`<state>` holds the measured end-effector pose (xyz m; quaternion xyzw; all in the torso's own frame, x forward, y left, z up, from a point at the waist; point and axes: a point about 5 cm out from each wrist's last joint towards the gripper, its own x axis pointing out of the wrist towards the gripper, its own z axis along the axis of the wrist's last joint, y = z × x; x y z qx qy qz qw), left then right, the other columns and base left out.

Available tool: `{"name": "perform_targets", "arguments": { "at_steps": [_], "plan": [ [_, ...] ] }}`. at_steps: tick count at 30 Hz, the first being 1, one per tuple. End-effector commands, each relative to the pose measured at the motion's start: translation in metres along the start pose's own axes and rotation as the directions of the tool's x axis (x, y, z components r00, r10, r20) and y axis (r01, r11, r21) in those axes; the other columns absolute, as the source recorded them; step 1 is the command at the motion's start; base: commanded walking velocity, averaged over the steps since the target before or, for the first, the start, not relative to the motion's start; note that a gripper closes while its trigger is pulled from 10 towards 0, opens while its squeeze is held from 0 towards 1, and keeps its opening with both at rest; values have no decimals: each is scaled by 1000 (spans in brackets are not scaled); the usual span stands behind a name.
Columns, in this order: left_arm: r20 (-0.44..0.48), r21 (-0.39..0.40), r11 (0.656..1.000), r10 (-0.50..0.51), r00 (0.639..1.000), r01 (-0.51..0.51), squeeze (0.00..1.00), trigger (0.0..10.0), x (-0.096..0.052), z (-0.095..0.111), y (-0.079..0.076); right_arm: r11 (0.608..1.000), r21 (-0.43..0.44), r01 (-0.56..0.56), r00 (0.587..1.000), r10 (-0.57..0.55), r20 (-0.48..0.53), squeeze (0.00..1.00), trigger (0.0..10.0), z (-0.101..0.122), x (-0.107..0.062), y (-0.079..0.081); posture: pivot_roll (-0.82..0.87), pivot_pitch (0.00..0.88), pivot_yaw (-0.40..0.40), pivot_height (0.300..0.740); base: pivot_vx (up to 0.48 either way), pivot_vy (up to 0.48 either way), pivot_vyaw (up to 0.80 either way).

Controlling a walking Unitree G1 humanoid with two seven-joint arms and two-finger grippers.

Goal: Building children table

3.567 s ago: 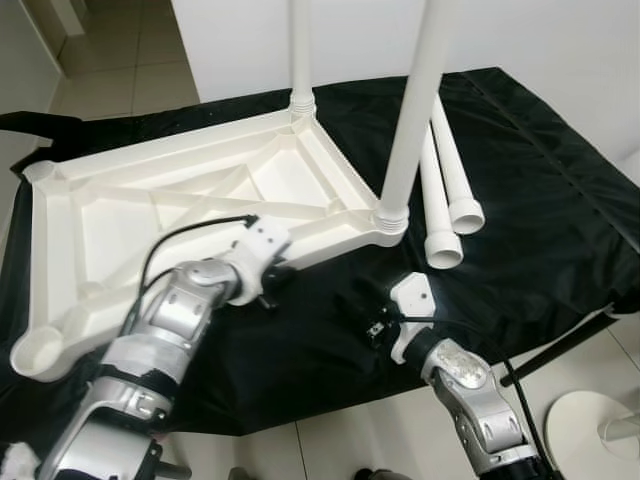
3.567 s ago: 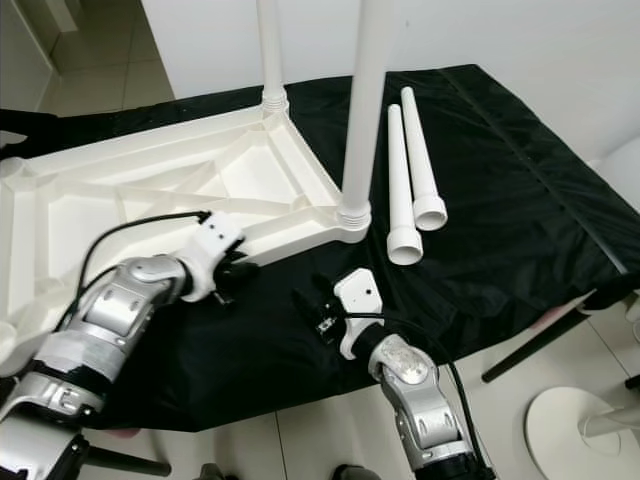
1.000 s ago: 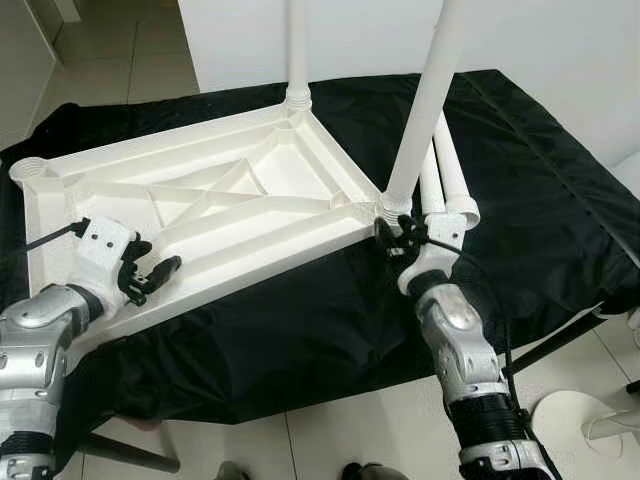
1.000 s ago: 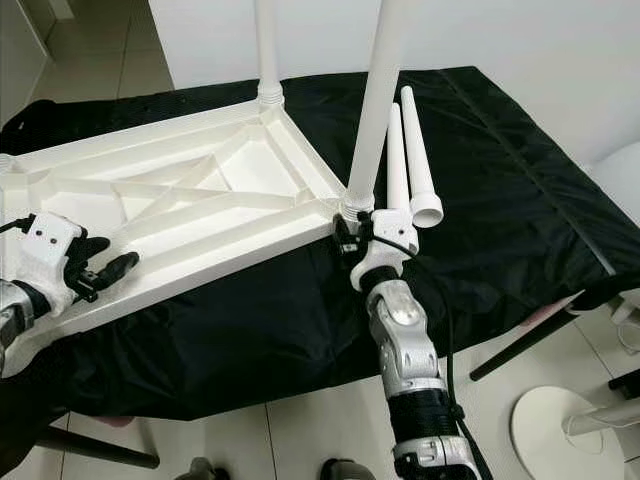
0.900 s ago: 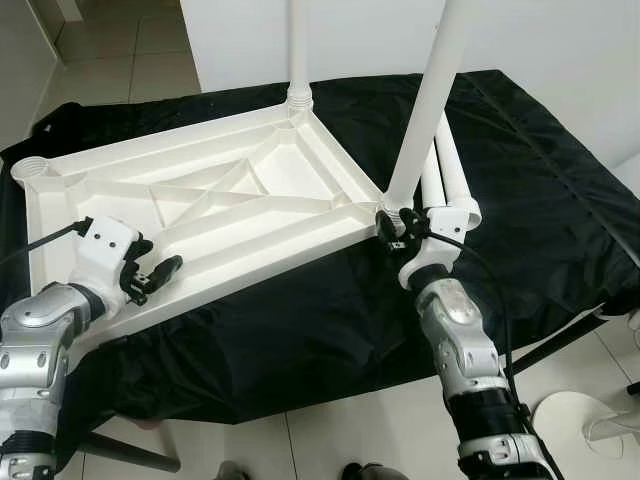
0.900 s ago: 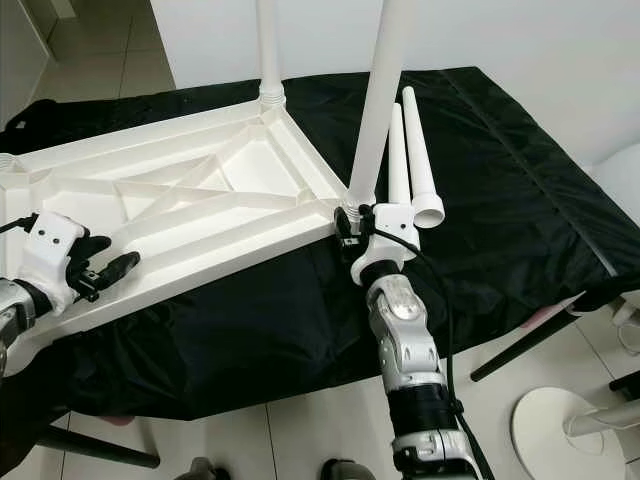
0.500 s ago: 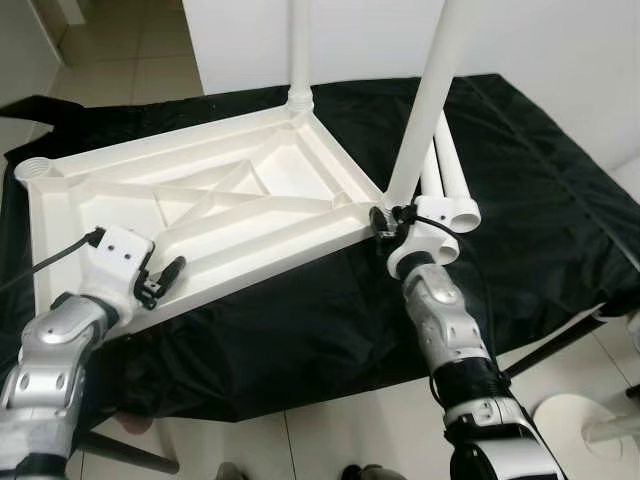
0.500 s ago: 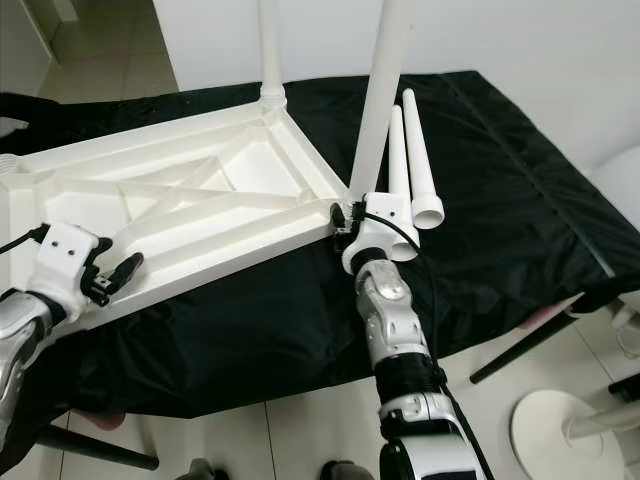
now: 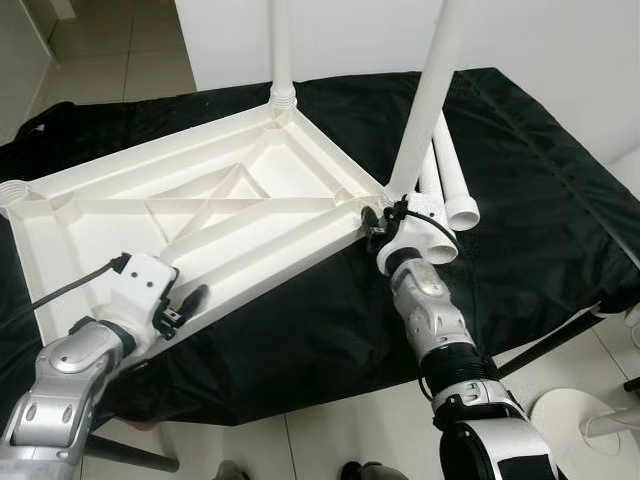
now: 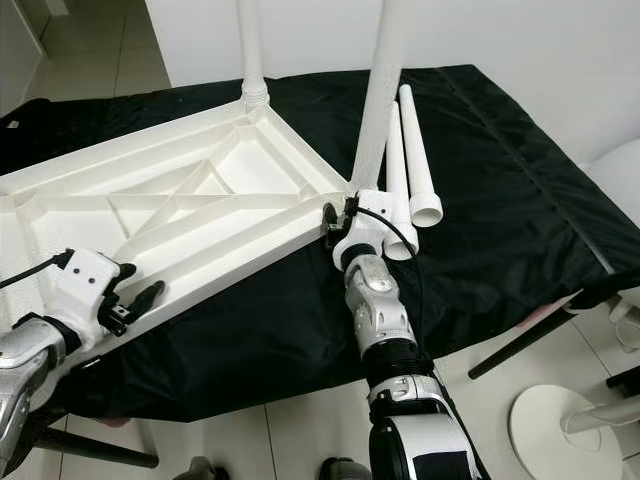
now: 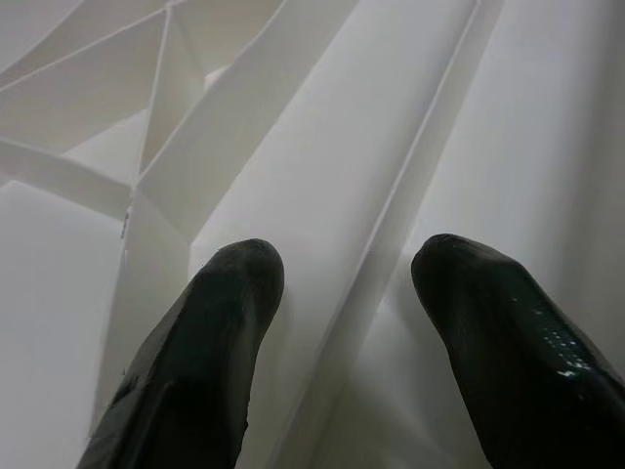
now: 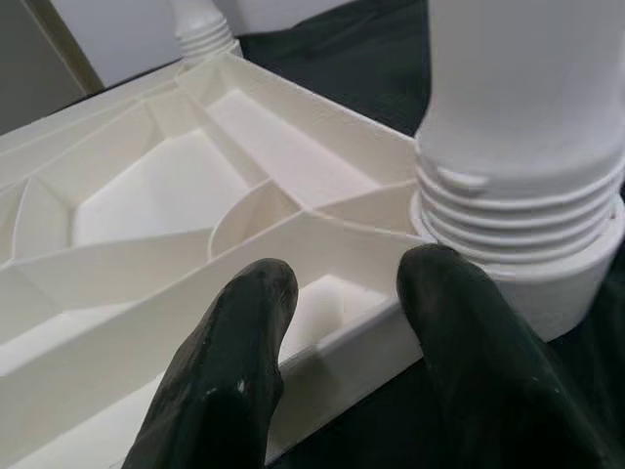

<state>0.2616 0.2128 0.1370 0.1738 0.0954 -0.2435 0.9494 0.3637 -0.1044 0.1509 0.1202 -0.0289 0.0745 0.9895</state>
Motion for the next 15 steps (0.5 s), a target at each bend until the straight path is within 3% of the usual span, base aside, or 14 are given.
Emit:
{"name": "perform_targets", "arguments": {
  "at_steps": [1,7,9,10,15],
  "plan": [
    [-74,-85,978,-198,977,192,0,10000,3,-19,-27,1000,4,-23,1000,23,-6,0,10000,-3,0,3,45,152,-4,740,0,0,0],
    [-65,-143,976,-174,983,163,0,10000,7,-14,-26,999,7,-33,999,33,9,0,10000,-3,-1,3,44,155,-4,740,0,0,0],
    [-22,-166,982,-96,995,91,0,10000,12,-6,-21,998,24,-54,997,53,49,0,10000,0,-2,4,43,154,-8,740,0,0,0],
    [34,-214,974,-68,997,73,0,10000,14,3,-17,995,35,-91,991,87,106,0,10000,6,-5,6,42,153,-15,740,0,0,0],
    [73,-244,966,-64,995,80,0,10000,13,9,-16,992,51,-115,984,107,139,0,10000,10,-6,8,41,154,-20,740,0,0,0]
  ]
}}
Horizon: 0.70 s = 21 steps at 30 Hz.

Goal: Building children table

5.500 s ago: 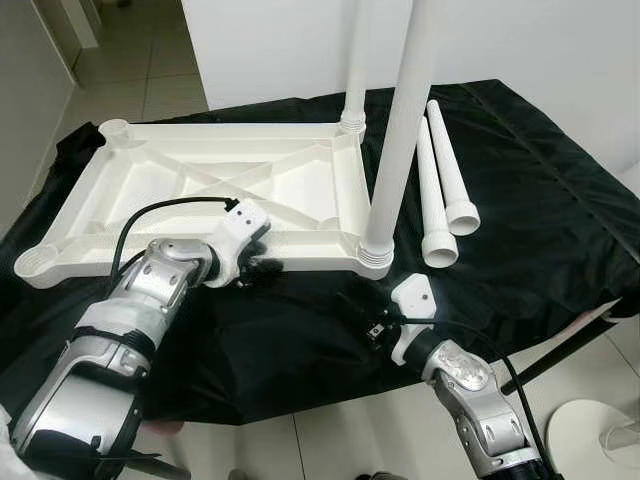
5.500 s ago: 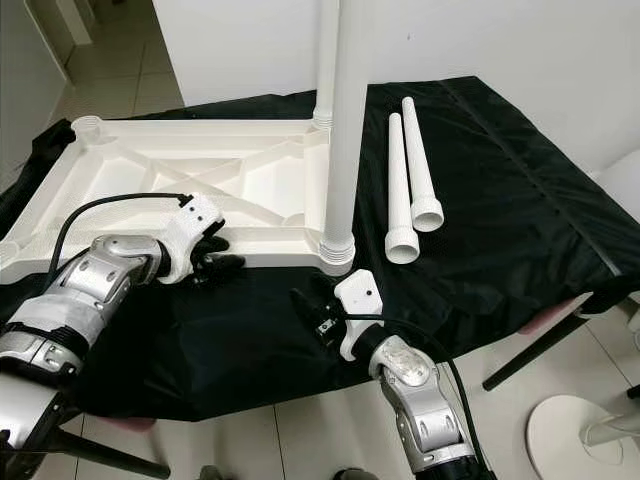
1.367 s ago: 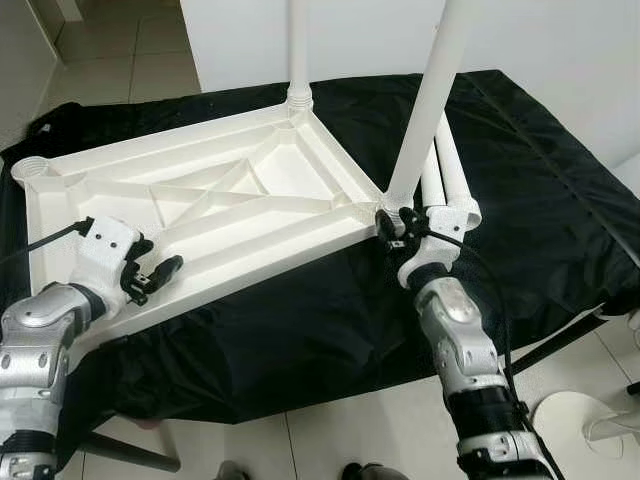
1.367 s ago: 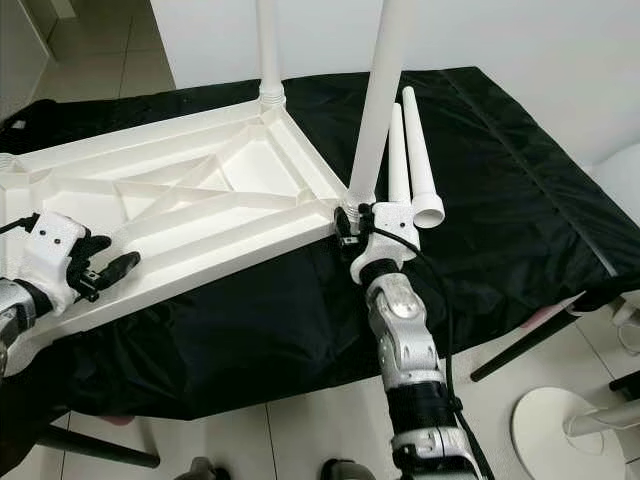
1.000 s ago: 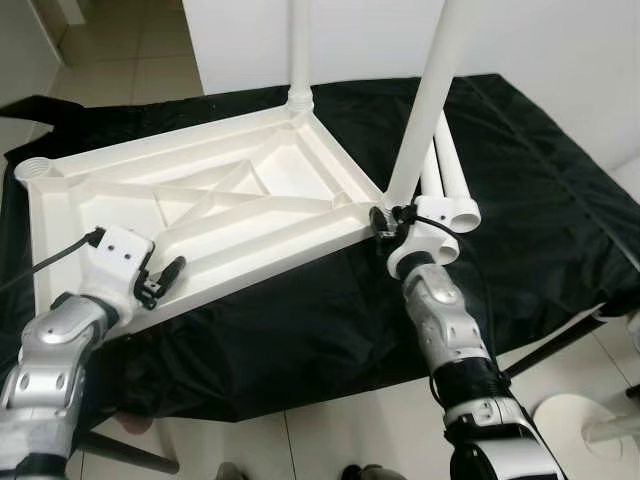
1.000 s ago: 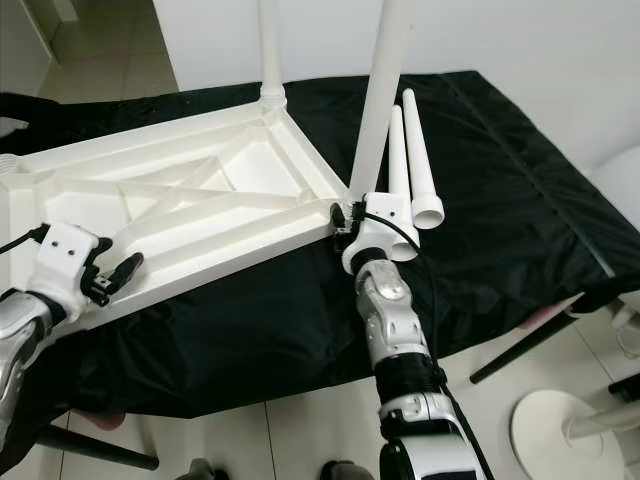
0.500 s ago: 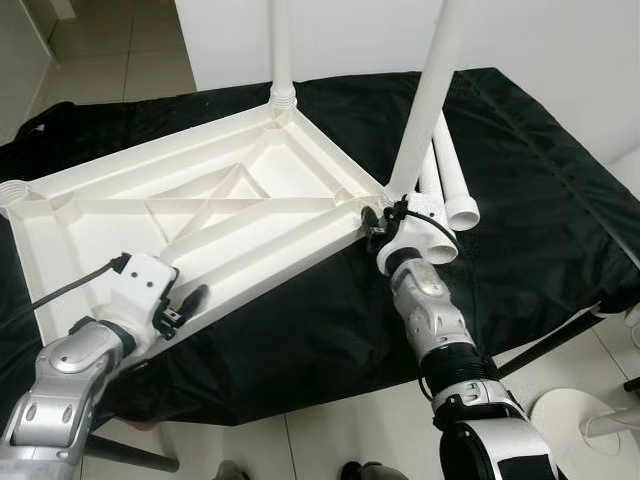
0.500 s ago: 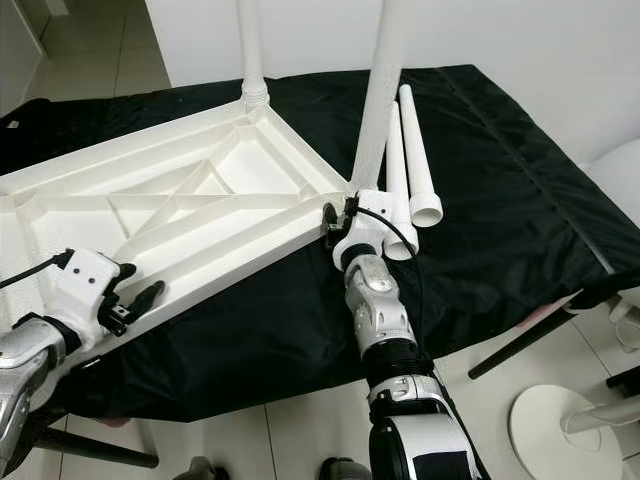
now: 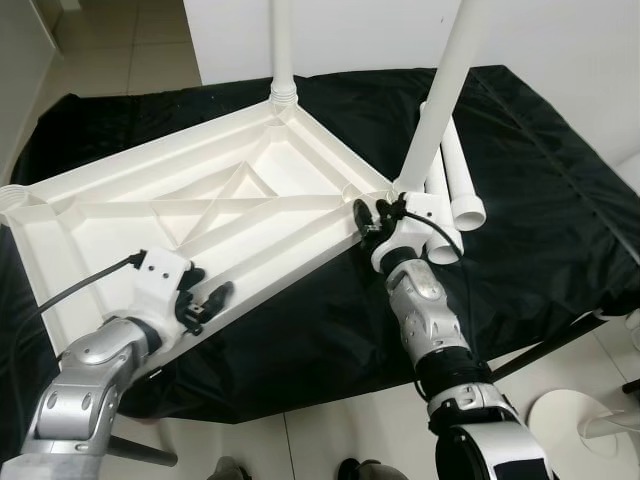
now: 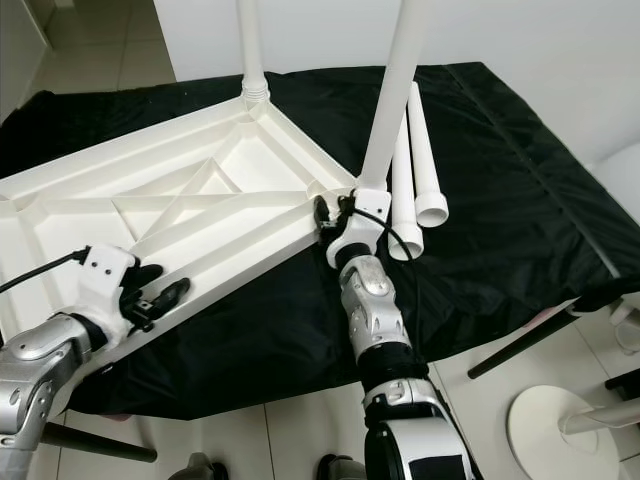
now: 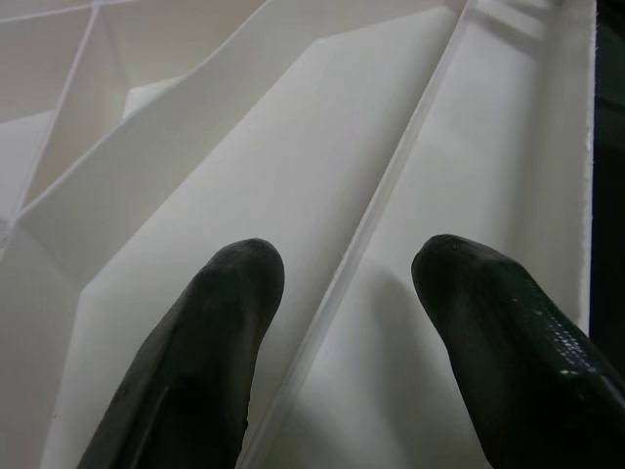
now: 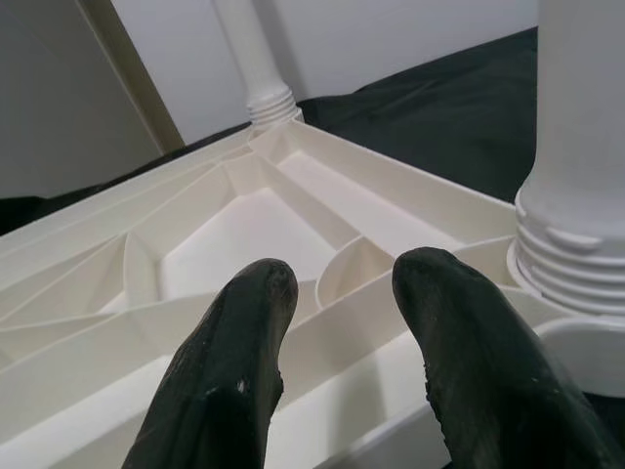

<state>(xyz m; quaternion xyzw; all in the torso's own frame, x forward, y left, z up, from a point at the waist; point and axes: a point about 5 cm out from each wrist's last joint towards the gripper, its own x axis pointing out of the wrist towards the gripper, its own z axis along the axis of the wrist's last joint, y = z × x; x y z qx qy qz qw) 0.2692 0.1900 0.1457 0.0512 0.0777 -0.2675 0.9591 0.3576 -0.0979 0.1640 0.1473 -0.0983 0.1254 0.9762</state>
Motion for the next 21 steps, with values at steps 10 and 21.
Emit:
{"name": "perform_targets", "arguments": {
  "at_steps": [10,21],
  "plan": [
    [208,-117,993,2,978,23,0,10000,-20,32,27,998,-28,-61,993,64,98,0,10000,15,-18,-12,27,124,-14,740,0,0,0],
    [194,-126,990,80,978,-56,0,10000,-41,39,57,996,-74,-47,996,53,75,0,10000,13,-32,-28,17,122,-10,740,0,0,0]
  ]
}}
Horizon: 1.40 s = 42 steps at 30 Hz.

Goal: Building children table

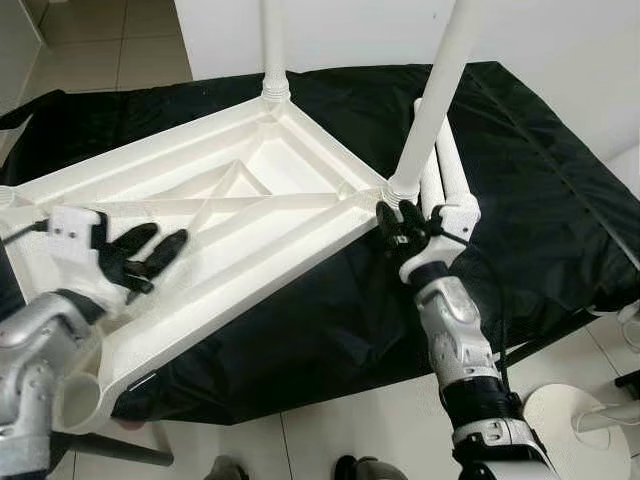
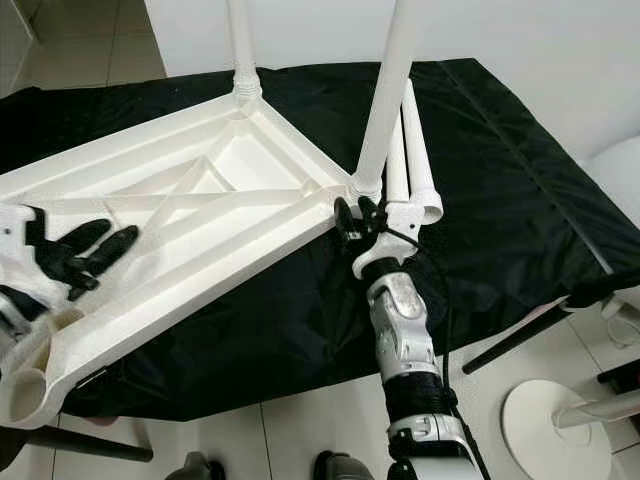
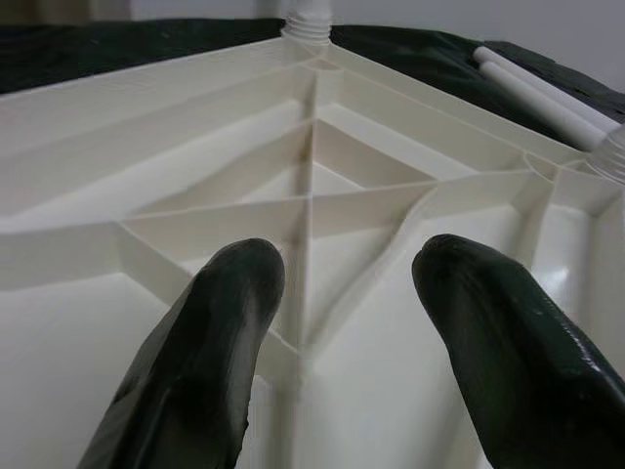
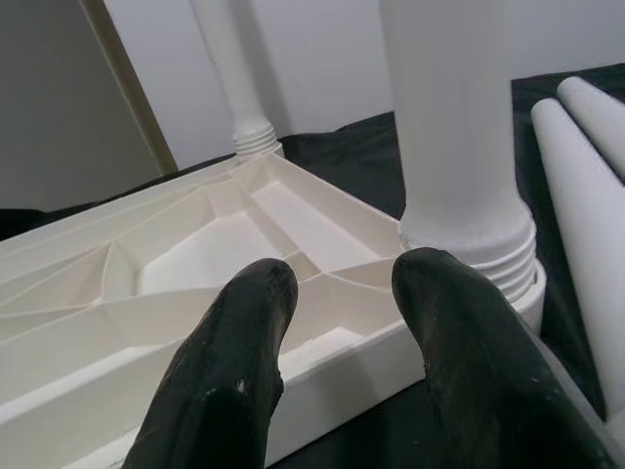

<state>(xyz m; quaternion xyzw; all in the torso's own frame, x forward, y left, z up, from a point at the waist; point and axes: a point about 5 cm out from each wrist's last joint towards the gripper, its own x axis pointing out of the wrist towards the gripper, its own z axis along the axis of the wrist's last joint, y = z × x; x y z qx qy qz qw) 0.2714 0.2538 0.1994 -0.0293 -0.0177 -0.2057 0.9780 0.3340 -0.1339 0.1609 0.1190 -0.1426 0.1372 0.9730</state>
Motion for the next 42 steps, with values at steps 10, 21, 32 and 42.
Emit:
{"name": "perform_targets", "arguments": {
  "at_steps": [10,21,32,42],
  "plan": [
    [-160,148,983,136,978,-112,0,10000,-2,-17,23,998,-56,-22,1000,22,4,0,10000,13,-16,-10,9,121,-1,740,0,0,0],
    [-218,224,974,96,971,-46,0,10000,1,-18,30,996,-89,-16,1000,15,-6,0,10000,18,-24,-16,1,118,14,740,0,0,0],
    [-365,254,963,13,931,86,0,10000,-4,-38,24,995,-100,-12,1000,11,-15,0,10000,20,-28,-17,-5,112,27,740,0,0,0],
    [-321,155,962,-167,932,226,0,10000,-2,-41,1,995,-94,-14,1000,13,-16,0,10000,20,-29,-14,-9,103,26,740,0,0,0]
  ]
}}
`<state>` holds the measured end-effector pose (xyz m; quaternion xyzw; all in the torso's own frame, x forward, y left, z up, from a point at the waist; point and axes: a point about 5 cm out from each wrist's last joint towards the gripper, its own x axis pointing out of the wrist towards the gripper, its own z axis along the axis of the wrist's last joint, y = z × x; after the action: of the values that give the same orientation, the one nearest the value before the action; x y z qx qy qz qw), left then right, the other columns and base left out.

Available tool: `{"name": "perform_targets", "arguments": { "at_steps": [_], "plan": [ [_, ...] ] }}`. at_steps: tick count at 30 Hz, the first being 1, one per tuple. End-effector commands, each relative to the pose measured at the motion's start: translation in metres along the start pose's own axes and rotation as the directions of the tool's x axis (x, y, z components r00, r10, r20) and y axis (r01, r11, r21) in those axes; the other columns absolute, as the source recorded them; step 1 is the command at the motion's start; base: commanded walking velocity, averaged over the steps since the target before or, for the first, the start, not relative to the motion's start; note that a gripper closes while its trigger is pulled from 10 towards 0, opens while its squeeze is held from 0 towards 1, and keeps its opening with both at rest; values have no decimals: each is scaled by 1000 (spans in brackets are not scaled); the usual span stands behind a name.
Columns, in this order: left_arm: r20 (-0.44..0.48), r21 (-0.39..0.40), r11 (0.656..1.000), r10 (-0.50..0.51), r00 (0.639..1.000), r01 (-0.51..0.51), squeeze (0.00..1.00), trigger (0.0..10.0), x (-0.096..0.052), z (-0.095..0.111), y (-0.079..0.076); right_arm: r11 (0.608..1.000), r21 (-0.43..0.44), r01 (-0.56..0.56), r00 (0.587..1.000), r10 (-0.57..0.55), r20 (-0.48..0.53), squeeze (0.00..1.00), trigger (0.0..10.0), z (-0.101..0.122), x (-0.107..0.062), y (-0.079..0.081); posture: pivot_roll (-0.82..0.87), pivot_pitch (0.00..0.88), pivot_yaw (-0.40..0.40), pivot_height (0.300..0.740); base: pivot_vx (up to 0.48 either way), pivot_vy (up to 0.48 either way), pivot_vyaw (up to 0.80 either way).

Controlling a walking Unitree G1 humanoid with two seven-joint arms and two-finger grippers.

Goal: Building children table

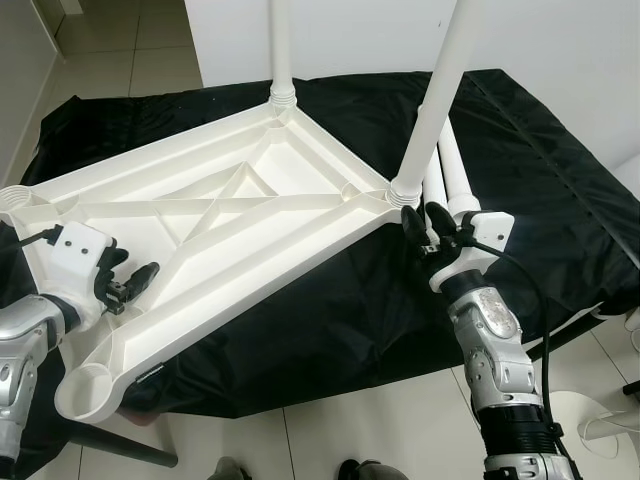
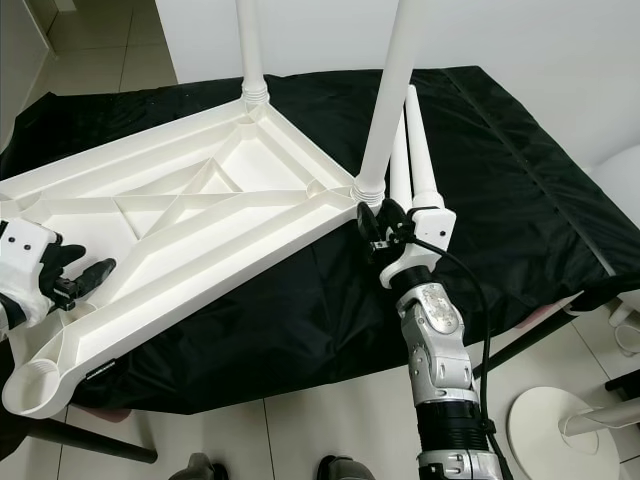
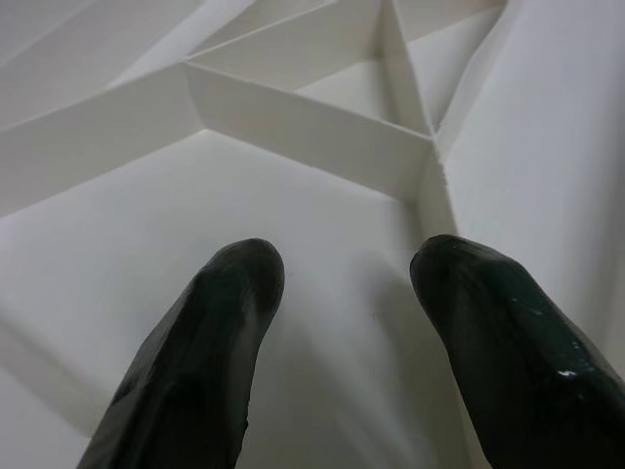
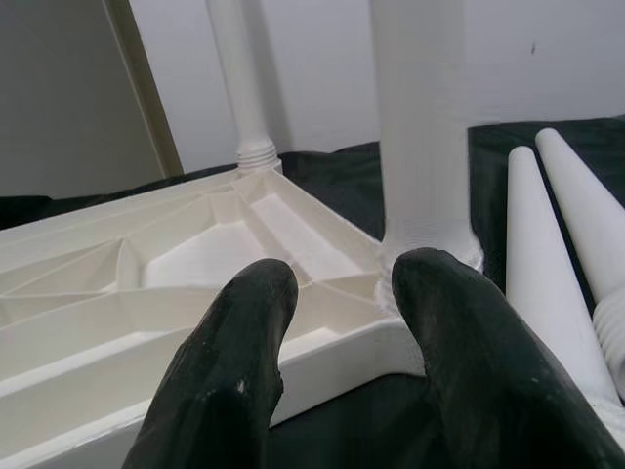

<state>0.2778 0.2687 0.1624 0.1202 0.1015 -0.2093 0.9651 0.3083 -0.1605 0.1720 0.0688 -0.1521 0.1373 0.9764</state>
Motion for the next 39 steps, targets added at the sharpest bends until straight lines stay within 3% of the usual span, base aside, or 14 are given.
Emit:
{"name": "perform_targets", "arguments": {
  "at_steps": [1,3,7,10,11,25,26,31,39],
  "plan": [
    [37,-49,966,-252,967,254,0,10000,-2,0,-27,1000,8,2,1000,-2,-18,0,10000,-3,-2,1,-11,100,28,740,0,0,0],
    [37,-49,966,-252,967,254,0,10000,-2,0,-27,1000,8,2,1000,-2,-18,0,10000,-3,-2,1,-11,100,28,740,0,0,0],
    [126,-150,922,-339,932,356,0,10000,-1,2,-51,1000,13,3,1000,-3,-20,0,10000,-4,-3,3,-13,93,27,740,0,0,0],
    [156,-177,914,-340,927,365,0,10000,1,4,-54,1000,14,4,1000,-4,-22,0,10000,-4,-3,3,-12,93,25,740,0,0,0],
    [176,-184,905,-354,919,384,0,10000,5,5,-66,1000,18,2,1000,-2,-25,0,10000,-5,-4,5,-14,93,23,740,0,0,0],
    [253,-194,863,-415,874,466,0,10000,14,25,-101,1000,12,2,999,-1,-33,0,10000,-5,-6,4,-27,96,20,740,0,0,0],
    [262,-208,853,-423,867,479,0,10000,20,27,-110,1000,12,3,999,-3,-33,0,10000,-4,-7,4,-33,95,21,740,0,0,0],
    [266,-202,859,-414,871,470,0,10000,26,29,-117,1000,11,6,999,-5,-33,0,10000,-4,-8,4,-37,97,20,740,0,0,0],
    [285,-186,906,-321,903,381,0,10000,39,42,-117,1000,6,15,999,-15,-30,0,10000,-2,-9,3,-45,98,24,740,0,0,0]
  ]
}}
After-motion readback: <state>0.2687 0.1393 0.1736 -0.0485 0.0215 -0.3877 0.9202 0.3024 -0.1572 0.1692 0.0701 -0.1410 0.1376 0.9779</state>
